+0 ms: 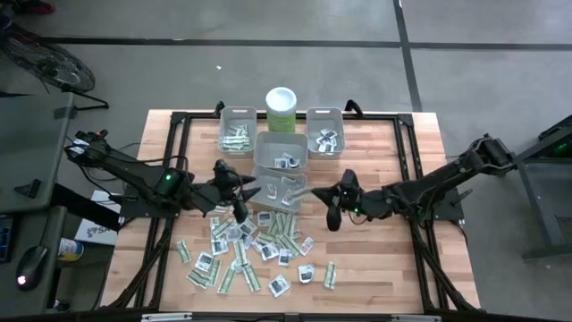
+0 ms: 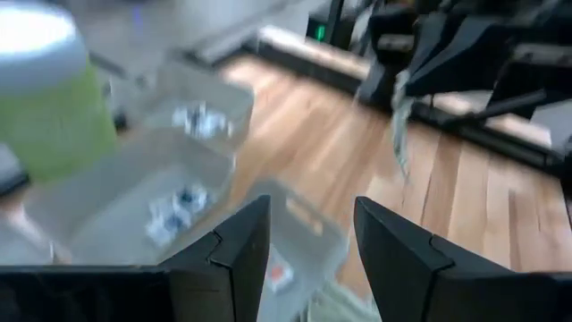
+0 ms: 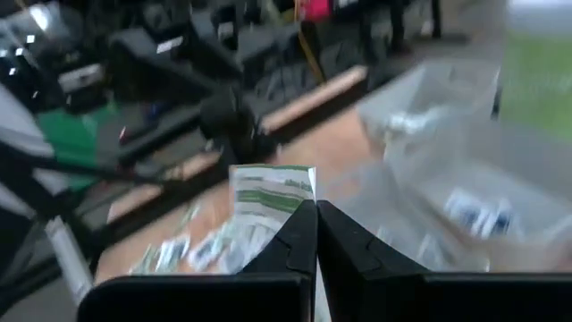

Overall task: Pick & Place First Aid Supplies
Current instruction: Put the bandage pack into the left bin

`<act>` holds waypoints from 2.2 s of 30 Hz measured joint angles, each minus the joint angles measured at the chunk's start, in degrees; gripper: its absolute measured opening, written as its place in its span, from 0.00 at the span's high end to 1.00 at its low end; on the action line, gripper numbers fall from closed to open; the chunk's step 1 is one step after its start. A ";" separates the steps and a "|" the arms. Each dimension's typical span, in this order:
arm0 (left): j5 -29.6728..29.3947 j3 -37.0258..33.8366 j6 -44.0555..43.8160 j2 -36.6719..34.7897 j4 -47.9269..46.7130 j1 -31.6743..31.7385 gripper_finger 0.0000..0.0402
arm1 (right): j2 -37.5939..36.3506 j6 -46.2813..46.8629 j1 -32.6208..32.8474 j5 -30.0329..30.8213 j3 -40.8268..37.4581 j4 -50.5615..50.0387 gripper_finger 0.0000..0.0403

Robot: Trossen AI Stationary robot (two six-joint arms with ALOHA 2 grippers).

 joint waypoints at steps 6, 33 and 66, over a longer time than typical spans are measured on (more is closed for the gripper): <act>-2.10 0.00 10.56 0.00 10.89 0.02 0.60 | 0.00 -10.98 -2.16 1.15 0.00 12.32 1.00; 11.60 0.00 17.94 5.40 32.24 10.70 0.60 | 0.02 -22.40 -10.01 -8.77 0.02 24.43 1.00; 10.19 0.00 17.85 5.40 29.54 12.90 1.00 | -0.59 -26.44 -14.09 -15.95 0.02 24.37 0.84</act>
